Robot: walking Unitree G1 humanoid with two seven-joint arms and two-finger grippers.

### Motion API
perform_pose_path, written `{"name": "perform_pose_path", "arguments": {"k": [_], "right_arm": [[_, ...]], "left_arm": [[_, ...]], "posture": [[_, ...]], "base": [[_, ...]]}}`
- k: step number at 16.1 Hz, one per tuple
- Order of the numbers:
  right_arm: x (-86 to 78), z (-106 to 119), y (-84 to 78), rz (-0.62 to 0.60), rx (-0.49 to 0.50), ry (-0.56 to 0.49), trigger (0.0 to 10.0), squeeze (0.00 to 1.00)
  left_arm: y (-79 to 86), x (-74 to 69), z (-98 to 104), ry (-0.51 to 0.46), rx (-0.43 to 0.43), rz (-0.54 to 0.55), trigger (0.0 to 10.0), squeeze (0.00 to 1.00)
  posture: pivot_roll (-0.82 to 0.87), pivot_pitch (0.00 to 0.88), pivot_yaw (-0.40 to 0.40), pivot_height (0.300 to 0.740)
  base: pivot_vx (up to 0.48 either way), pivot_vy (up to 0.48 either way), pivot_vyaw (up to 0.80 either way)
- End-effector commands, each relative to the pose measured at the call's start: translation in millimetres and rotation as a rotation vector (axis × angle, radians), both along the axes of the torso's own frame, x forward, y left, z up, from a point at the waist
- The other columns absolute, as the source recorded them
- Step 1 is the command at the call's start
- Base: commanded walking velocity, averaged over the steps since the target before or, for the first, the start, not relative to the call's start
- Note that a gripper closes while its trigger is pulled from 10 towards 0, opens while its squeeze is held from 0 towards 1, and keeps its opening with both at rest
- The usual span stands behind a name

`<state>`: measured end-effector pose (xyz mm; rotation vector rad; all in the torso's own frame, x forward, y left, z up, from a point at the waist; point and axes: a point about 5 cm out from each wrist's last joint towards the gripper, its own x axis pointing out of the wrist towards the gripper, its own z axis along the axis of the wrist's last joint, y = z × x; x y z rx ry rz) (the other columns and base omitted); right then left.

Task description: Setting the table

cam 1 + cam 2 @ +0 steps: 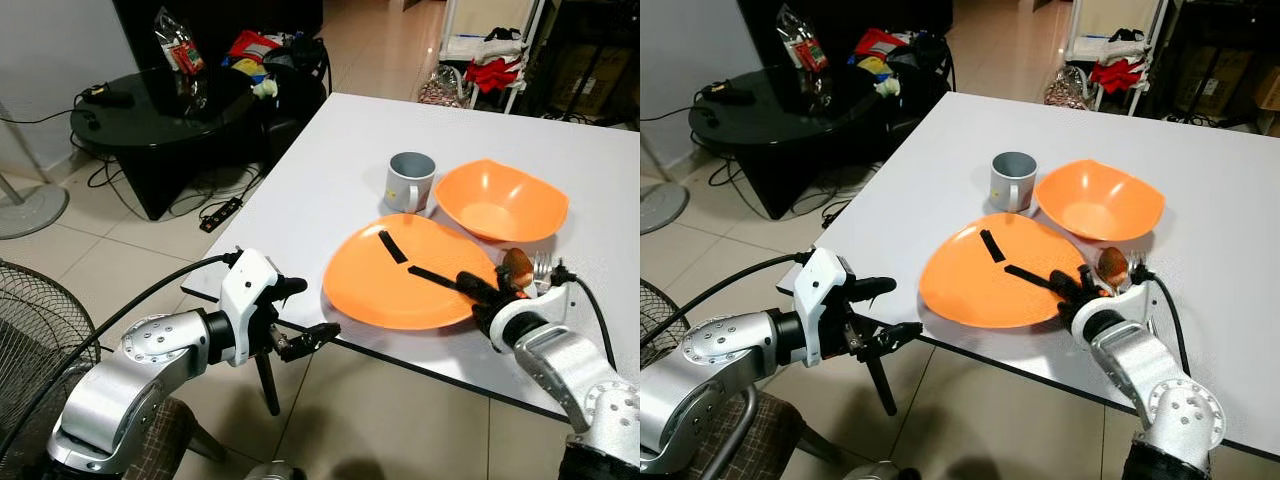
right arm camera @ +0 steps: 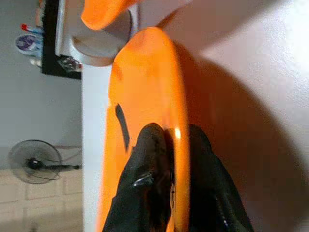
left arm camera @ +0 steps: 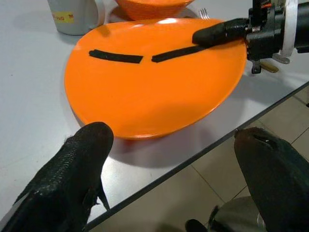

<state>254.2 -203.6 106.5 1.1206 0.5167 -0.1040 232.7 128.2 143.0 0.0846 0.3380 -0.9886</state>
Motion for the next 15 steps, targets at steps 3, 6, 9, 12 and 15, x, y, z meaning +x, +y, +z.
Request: {"name": "perform_pose_path", "arguments": {"k": [3,6,9,12,15], "right_arm": [[-2.2,-3.7,-0.7,0.021,-0.104,0.030,10.0,1.00],[-6.3,4.7,-8.8,0.032,-0.240,0.058,10.0,1.00],[-15.3,13.6,-14.2,0.063,-0.318,0.083,10.0,1.00],[-27.5,21.5,-16.3,0.081,-0.369,0.086,10.0,1.00],[-46.9,47.1,-8.0,0.181,-0.519,-0.008,10.0,1.00]], "left_arm": [[0.0,0.4,2.2,-0.018,0.026,-0.005,10.0,0.00],[-0.6,-1.2,1.9,-0.022,0.024,-0.002,10.0,0.00],[-0.5,-2.6,1.4,-0.021,0.027,-0.005,10.0,0.00],[0.5,-3.2,1.2,-0.020,0.031,0.000,10.0,0.00],[7.6,7.2,9.9,-0.122,0.018,0.168,10.0,0.00]], "posture": [[0.08,0.000,0.081,0.740],[0.08,0.000,0.087,0.740],[0.08,0.000,0.093,0.740],[0.06,0.000,0.108,0.740],[0.05,0.000,0.116,0.740]], "base": [[0.000,0.000,0.00],[0.000,0.000,0.00],[0.000,0.000,0.00],[0.000,0.000,0.00],[0.000,0.000,0.00]]}}
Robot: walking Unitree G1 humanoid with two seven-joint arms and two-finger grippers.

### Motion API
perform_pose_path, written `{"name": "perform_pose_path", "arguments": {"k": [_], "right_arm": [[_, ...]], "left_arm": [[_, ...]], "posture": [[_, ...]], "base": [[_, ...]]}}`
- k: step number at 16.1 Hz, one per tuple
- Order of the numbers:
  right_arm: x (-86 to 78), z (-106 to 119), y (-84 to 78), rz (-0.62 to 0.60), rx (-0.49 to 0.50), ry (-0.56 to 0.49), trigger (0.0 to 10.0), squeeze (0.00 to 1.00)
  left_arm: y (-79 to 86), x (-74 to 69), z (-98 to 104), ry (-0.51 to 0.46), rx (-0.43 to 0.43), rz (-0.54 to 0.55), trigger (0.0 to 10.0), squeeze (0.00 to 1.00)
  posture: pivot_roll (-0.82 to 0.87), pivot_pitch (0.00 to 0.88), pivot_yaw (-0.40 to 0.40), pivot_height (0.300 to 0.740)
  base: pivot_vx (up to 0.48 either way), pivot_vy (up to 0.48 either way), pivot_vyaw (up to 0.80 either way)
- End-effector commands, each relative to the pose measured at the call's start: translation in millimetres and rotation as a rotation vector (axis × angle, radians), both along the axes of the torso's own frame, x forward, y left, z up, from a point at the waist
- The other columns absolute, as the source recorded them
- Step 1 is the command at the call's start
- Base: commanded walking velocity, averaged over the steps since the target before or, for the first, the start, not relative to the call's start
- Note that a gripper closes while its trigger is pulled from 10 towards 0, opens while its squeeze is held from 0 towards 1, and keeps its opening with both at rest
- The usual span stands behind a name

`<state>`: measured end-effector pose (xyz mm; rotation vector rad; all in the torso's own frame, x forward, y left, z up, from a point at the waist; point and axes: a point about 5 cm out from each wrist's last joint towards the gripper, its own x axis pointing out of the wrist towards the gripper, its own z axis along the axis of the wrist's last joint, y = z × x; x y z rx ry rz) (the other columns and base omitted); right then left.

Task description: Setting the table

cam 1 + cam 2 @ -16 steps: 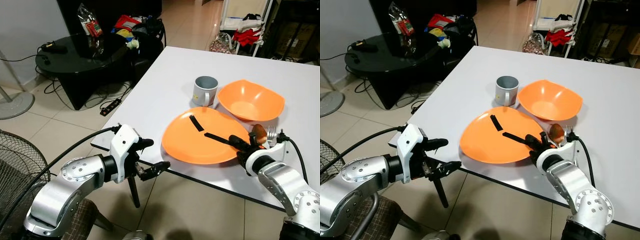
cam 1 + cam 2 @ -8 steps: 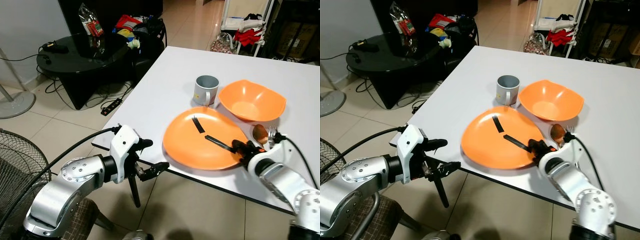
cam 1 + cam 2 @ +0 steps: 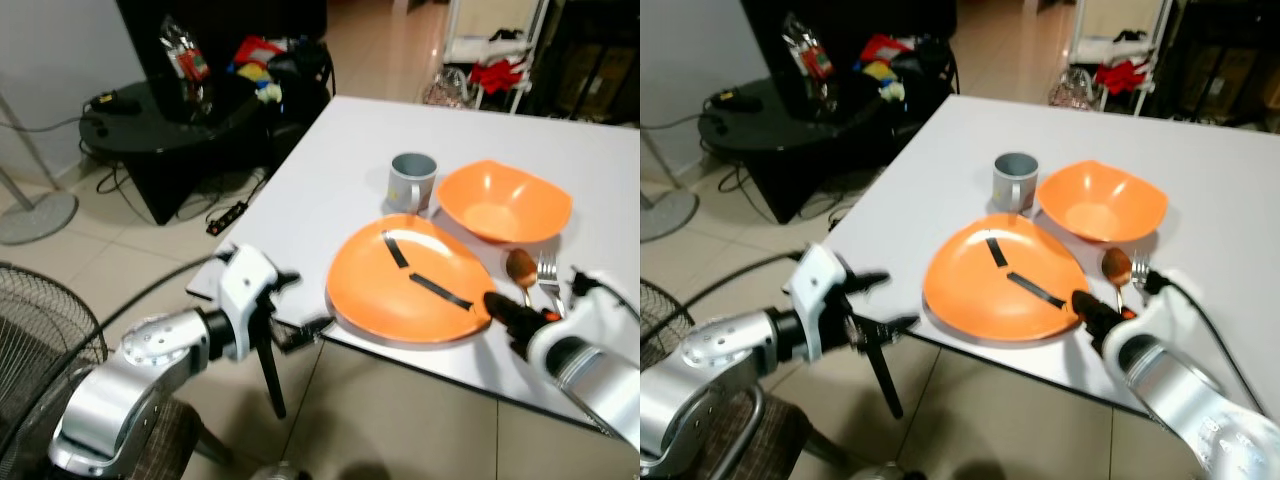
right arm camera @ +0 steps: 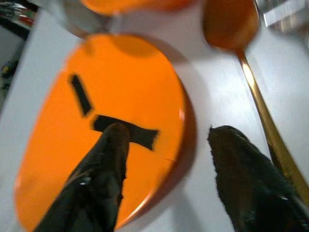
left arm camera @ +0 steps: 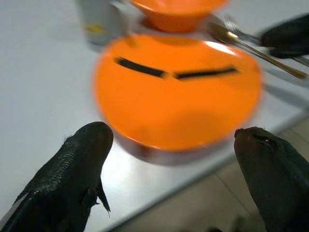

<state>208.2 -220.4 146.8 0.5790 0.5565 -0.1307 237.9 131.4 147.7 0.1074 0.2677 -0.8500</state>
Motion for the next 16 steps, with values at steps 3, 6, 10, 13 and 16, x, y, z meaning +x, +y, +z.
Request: {"name": "perform_pose_path", "arguments": {"k": [3,6,10,13,16], "right_arm": [[-4.0,30.8,21.8,0.138,-0.131,-0.172,10.0,0.00],[2.9,50.7,25.7,0.106,-0.375,-0.357,10.0,0.00],[6.8,35.4,29.2,0.070,-0.611,-0.406,10.0,0.00],[9.4,28.2,28.8,0.075,-0.603,-0.445,10.0,0.00],[11.0,25.7,30.9,0.081,-0.632,-0.478,10.0,0.00]], "left_arm": [[6.5,12.8,16.7,-0.172,-0.029,0.259,10.0,0.00],[7.1,19.8,22.6,-0.253,-0.035,0.384,10.0,0.00],[6.9,24.0,20.7,-0.276,-0.039,0.473,10.0,0.00],[10.4,27.2,17.4,-0.284,-0.022,0.515,10.0,0.00],[9.4,27.4,17.1,-0.288,-0.022,0.517,10.0,0.00]], "posture": [[0.04,0.000,0.117,0.740],[0.04,0.000,0.105,0.740],[0.05,0.000,0.090,0.740],[0.05,0.000,0.087,0.740],[0.06,0.000,0.085,0.740]], "base": [[0.000,0.000,0.00],[0.000,0.000,0.00],[0.000,-0.423,0.00],[0.000,-0.480,0.00],[0.000,-0.480,0.00]]}}
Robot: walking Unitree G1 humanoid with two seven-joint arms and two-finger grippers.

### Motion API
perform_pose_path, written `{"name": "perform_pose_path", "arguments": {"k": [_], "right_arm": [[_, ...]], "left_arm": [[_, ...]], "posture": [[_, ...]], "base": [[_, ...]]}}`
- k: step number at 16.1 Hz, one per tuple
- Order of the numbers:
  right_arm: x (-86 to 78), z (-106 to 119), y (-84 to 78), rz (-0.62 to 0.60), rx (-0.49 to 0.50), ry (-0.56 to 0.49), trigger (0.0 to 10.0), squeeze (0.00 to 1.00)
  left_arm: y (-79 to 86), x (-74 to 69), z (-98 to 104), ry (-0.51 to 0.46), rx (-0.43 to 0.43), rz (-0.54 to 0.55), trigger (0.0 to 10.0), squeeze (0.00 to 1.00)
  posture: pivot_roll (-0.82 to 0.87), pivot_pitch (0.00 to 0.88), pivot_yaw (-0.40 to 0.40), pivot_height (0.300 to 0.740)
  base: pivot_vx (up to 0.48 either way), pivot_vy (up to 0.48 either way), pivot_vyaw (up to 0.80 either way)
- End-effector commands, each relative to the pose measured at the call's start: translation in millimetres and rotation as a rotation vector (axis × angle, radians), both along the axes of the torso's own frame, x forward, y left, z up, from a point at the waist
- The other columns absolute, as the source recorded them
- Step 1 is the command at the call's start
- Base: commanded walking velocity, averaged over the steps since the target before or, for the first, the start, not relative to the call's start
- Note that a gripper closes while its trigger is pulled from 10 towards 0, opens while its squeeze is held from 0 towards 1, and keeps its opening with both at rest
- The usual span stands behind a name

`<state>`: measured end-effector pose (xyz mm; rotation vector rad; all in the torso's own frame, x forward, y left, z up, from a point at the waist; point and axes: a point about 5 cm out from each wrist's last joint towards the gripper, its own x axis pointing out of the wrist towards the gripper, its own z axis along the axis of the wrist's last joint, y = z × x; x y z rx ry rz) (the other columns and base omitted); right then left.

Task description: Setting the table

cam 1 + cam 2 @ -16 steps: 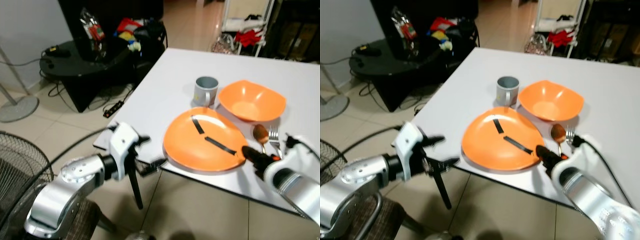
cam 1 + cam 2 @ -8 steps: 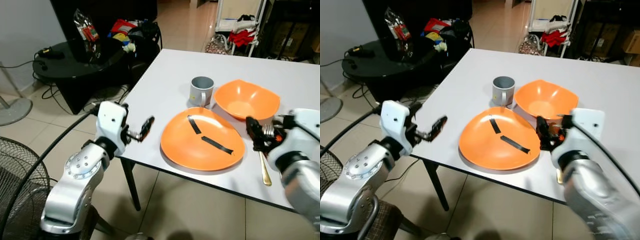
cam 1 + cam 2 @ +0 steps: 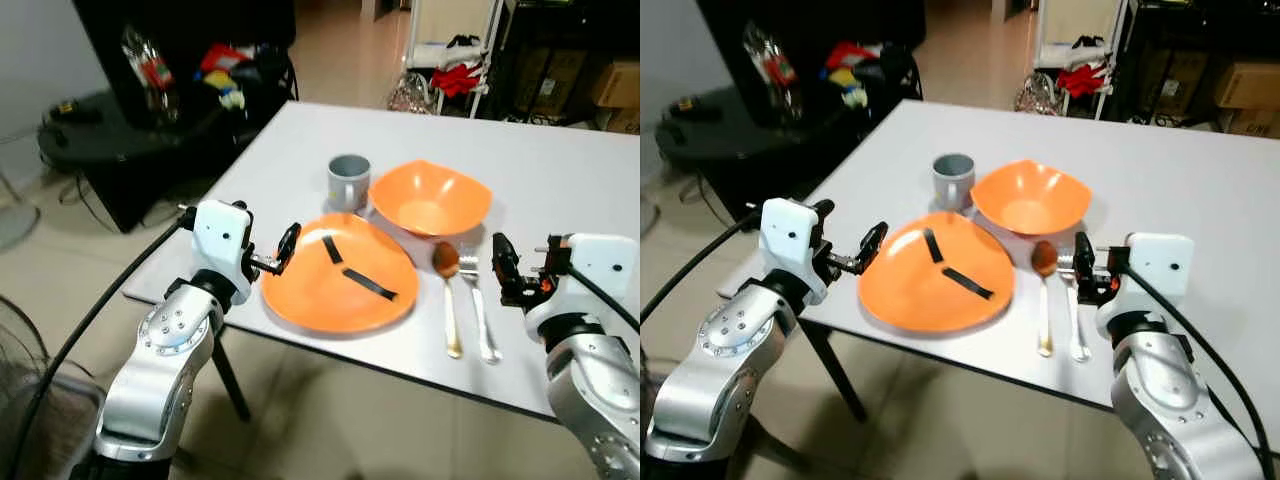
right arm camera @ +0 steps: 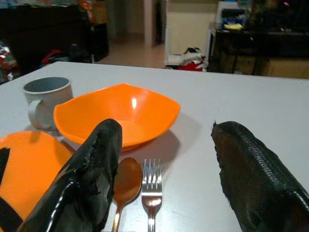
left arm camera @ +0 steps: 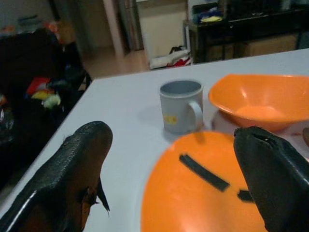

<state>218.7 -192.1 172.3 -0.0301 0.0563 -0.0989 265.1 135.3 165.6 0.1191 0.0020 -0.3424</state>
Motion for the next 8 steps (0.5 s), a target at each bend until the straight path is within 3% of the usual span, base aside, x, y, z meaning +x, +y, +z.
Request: {"name": "perform_pose_path", "arguments": {"k": [1,4,8], "right_arm": [[0.2,-2.2,2.7,0.015,-0.008,-0.007,10.0,0.00],[-1.5,-9.0,-2.1,-0.017,0.064,-0.003,10.0,0.00],[-2.8,-10.7,-6.7,-0.049,0.069,-0.017,10.0,0.00]], "left_arm": [[4.7,0.4,-1.3,0.003,0.014,0.024,10.0,0.00],[2.5,1.0,-3.4,0.011,0.021,0.011,10.0,0.00],[2.9,1.6,-5.4,0.016,0.023,0.011,10.0,0.00]], "posture": [[0.05,0.000,0.086,0.740],[0.05,0.000,0.094,0.740],[0.05,0.000,0.096,0.740]], "base": [[0.000,-0.480,0.00],[0.000,-0.480,0.00],[0.000,-0.480,0.00]]}}
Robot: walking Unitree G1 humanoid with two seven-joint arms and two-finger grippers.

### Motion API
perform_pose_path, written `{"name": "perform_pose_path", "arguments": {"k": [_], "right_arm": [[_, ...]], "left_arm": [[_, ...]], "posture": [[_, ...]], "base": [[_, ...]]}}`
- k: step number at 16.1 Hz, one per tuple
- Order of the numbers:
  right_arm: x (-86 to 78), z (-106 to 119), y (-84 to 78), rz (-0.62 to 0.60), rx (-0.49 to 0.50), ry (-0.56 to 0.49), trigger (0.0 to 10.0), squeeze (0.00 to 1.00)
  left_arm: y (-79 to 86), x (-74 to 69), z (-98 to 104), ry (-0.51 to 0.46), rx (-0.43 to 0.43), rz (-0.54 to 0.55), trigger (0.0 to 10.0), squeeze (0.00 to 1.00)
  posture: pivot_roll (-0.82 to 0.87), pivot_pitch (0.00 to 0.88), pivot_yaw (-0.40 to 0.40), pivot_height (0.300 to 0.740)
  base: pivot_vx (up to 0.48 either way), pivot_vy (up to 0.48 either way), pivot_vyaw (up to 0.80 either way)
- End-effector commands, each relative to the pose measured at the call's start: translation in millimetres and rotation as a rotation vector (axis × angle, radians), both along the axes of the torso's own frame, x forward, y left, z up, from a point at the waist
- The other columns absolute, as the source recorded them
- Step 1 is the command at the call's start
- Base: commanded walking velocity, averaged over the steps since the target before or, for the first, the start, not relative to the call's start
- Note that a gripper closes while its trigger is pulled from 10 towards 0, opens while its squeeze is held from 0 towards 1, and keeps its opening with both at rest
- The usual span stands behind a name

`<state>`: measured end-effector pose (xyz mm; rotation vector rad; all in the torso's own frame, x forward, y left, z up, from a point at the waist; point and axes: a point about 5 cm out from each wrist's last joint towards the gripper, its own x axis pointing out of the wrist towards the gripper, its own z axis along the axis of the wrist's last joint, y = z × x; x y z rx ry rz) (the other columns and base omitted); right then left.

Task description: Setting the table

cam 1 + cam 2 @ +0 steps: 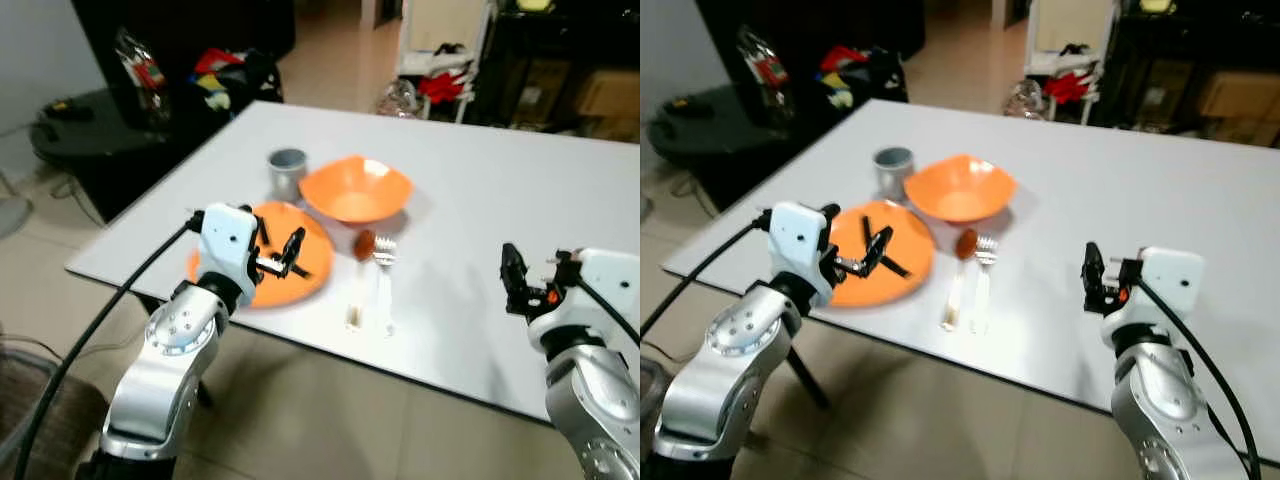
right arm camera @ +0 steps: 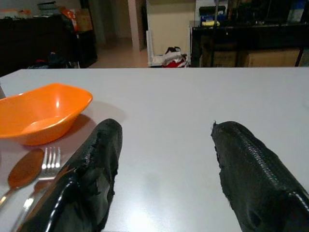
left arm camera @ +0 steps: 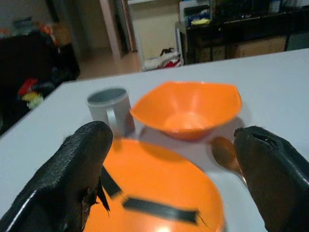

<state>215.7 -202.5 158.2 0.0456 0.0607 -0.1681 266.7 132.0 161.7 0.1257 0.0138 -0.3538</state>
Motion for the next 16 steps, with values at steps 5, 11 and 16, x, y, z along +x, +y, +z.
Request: {"name": "perform_pose_path", "arguments": {"k": [5,11,16], "right_arm": [[-0.8,2.4,0.7,0.008,-0.009,-0.031,10.0,0.00],[-2.1,1.4,0.6,0.007,-0.003,-0.029,10.0,0.00],[-0.2,-8.2,3.7,0.032,-0.026,0.052,10.0,0.00]], "left_arm": [[6.0,1.0,-1.6,0.004,0.015,0.019,10.0,0.00],[6.7,1.7,-2.3,0.005,0.015,0.021,10.0,0.00],[17.9,6.6,-7.6,0.047,0.022,0.120,10.0,0.00]], "posture": [[0.04,0.000,0.100,0.740],[0.04,0.000,0.099,0.740],[0.04,0.000,0.097,0.740]], "base": [[0.000,-0.480,0.00],[0.000,-0.455,-0.76],[0.000,-0.084,-0.26]]}}
